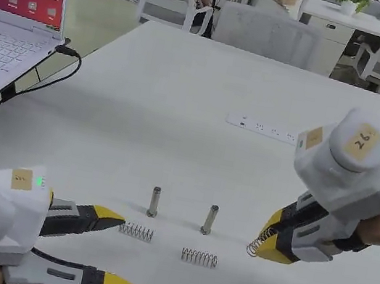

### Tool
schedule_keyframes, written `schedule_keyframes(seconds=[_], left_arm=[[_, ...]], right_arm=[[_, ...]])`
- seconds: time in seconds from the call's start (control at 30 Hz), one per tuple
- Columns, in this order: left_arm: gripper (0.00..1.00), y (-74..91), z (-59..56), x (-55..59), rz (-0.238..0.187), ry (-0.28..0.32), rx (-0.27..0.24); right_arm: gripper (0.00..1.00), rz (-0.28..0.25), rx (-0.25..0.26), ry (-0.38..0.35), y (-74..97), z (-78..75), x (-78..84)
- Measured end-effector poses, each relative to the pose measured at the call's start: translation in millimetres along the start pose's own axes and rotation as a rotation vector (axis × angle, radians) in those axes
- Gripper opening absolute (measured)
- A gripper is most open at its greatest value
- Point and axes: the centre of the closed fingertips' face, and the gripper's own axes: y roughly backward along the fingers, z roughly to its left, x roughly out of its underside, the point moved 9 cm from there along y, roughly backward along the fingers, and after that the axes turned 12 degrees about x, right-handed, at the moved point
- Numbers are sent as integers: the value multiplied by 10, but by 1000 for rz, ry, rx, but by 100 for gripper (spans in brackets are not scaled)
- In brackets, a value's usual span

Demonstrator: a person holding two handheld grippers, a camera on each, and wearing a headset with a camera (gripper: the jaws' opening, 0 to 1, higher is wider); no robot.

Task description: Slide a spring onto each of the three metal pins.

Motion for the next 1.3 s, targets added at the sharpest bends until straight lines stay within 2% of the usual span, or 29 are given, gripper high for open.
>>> schedule_keyframes(seconds=[0.63, 0.97, 1.3], left_arm=[[67, 42, 85, 14, -15, 18, -54], [74, 47, 90, 11, -21, 17, -59], [79, 48, 81, 6, -28, 15, -67]], right_arm=[[9, 42, 76, -30, 154, -337, 136], [9, 93, 91, -22, 54, -475, 192], [9, 139, 67, -20, -127, -561, 245]])
